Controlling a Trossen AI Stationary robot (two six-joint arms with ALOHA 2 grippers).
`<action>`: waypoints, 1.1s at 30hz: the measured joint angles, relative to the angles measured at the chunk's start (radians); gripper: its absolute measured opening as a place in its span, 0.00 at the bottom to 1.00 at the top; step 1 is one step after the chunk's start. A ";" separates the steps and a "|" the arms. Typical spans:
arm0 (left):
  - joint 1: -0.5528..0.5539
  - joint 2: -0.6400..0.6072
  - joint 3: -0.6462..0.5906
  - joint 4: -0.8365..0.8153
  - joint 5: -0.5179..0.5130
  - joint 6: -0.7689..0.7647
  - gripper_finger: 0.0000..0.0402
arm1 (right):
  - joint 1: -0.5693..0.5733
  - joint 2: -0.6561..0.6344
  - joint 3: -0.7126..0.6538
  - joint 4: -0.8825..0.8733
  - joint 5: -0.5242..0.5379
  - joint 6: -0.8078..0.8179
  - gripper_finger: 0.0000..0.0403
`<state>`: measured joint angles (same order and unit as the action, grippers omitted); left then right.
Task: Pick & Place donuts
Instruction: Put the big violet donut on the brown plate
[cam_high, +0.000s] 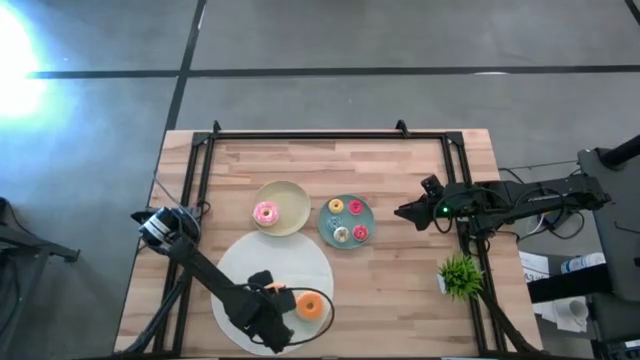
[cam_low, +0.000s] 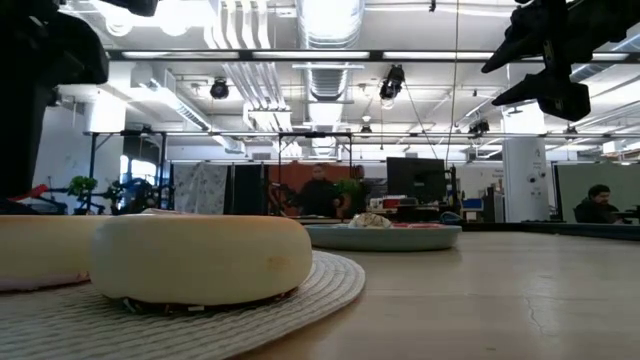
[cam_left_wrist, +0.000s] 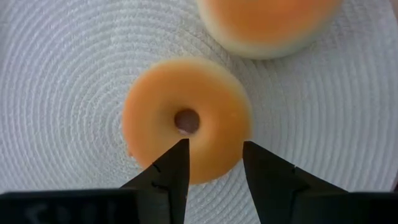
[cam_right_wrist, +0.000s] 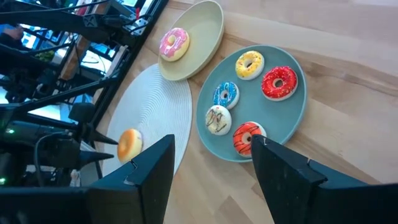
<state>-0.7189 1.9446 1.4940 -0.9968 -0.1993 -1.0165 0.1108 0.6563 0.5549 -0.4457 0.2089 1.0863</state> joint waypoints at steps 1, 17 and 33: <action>0.000 0.000 0.000 0.002 0.000 -0.003 0.31 | 0.000 0.000 0.000 0.000 0.000 0.000 0.50; -0.005 0.000 -0.076 0.132 -0.003 0.085 0.39 | 0.000 0.000 0.000 -0.008 0.018 0.002 0.50; 0.026 -0.003 -0.150 0.163 -0.022 0.061 0.05 | 0.000 0.000 0.000 -0.019 0.029 0.010 0.50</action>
<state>-0.6925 1.9419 1.3443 -0.8340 -0.2211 -0.9558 0.1104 0.6563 0.5549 -0.4650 0.2382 1.0962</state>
